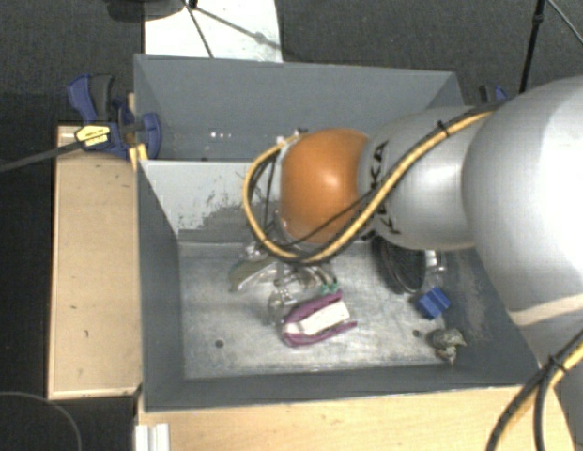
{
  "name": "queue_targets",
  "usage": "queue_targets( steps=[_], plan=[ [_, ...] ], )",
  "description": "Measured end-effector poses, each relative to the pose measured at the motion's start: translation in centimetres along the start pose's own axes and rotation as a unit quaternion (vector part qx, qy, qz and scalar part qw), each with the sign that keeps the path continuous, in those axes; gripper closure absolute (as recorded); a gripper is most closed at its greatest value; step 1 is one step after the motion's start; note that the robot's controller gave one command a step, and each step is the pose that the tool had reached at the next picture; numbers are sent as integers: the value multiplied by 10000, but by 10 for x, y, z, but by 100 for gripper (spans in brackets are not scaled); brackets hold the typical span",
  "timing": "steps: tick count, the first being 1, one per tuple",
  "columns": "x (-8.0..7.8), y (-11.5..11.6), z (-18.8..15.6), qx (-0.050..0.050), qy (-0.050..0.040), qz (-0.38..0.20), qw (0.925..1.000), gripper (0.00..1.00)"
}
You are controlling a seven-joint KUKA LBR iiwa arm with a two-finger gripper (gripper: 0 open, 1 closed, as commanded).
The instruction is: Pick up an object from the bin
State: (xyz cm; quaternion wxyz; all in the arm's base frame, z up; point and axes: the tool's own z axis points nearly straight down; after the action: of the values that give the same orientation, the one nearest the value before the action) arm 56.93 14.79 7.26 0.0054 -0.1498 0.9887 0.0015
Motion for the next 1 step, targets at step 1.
queue_targets(
  steps=[1],
  plan=[
    [-1, 1, -3, -6, -20, 24, 10000, 100]
  ],
)
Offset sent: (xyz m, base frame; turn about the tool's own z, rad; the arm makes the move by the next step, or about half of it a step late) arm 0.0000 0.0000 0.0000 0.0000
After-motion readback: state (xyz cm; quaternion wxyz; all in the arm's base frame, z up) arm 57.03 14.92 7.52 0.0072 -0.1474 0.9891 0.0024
